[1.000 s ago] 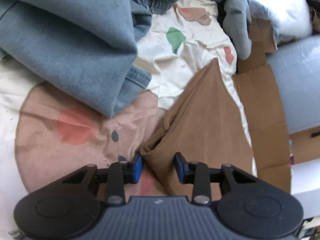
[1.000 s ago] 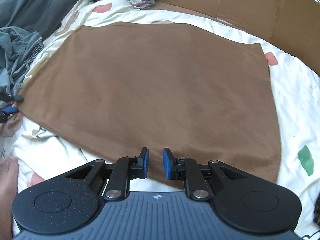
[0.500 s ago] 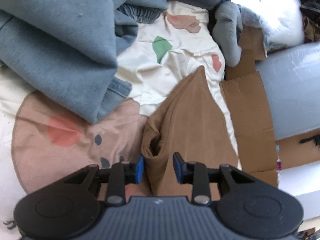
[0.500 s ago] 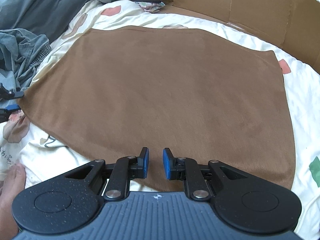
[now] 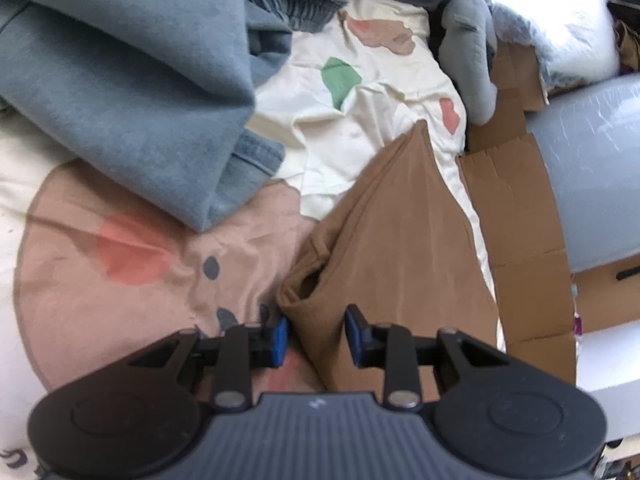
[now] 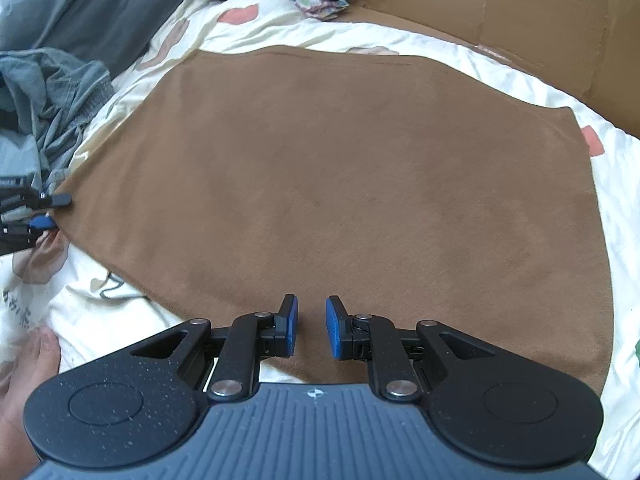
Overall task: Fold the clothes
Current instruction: 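Lower the left gripper onto a corner of the folded shirt, then close the left gripper on the corner of the folded shirt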
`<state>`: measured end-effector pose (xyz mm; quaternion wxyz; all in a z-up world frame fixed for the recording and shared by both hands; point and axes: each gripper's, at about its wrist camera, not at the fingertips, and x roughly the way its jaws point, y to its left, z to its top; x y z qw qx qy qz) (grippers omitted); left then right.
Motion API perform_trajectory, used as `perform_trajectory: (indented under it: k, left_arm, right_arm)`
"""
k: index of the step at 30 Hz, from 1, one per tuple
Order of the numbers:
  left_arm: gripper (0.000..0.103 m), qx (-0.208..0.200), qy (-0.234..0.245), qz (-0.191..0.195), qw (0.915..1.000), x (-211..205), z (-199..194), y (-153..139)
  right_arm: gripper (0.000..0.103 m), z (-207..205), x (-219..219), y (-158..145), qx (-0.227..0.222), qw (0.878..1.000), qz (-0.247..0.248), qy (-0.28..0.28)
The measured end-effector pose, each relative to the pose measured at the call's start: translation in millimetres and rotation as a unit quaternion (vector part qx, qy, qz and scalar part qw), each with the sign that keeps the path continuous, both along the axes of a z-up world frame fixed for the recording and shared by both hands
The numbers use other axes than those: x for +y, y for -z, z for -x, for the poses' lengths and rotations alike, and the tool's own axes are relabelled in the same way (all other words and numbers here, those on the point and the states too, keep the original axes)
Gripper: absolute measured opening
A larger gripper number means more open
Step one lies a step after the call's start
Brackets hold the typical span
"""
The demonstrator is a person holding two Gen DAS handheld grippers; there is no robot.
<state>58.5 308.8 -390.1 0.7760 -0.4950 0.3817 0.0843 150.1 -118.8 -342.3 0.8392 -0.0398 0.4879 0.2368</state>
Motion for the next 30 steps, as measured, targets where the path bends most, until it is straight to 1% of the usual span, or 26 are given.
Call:
perform_trajectory:
  k: [2, 4, 7, 10, 14, 18, 21, 24, 30]
  left_arm:
    - [0.027, -0.001, -0.006, 0.003, 1.0000, 2, 2, 1]
    - [0.021, 0.000, -0.009, 0.006, 0.9999, 4, 2, 2]
    - [0.013, -0.001, -0.007, 0.001, 1.0000, 3, 2, 1]
    - [0.009, -0.001, -0.005, 0.001, 1.0000, 4, 2, -1]
    - [0.008, 0.000, -0.005, -0.002, 1.0000, 4, 0, -4]
    - [0.008, 0.005, -0.003, -0.005, 1.0000, 3, -1, -5]
    - [0.008, 0.012, 0.002, -0.011, 0.9999, 3, -2, -6]
    - [0.008, 0.019, 0.011, -0.023, 0.9995, 3, -6, -7]
    - [0.008, 0.024, 0.008, -0.029, 0.9993, 1, -5, -8]
  right_arm:
    - [0.022, -1, 3, 0, 0.003, 1.000, -0.002, -0.002]
    - [0.022, -3, 6, -1, 0.005, 1.000, -0.007, 0.000]
    - [0.022, -5, 14, -3, 0.008, 1.000, -0.019, -0.004]
    - [0.022, -3, 27, -3, 0.018, 0.999, -0.029, -0.026]
    - [0.022, 4, 43, 0, 0.021, 0.998, -0.030, -0.054]
    - [0.022, 7, 53, 1, 0.017, 0.998, -0.024, -0.064]
    - [0.020, 6, 57, 10, 0.028, 0.998, 0.002, -0.063]
    - [0.020, 8, 53, 16, 0.031, 0.998, -0.003, -0.055]
    - [0.020, 9, 50, 8, 0.040, 0.998, -0.009, -0.053]
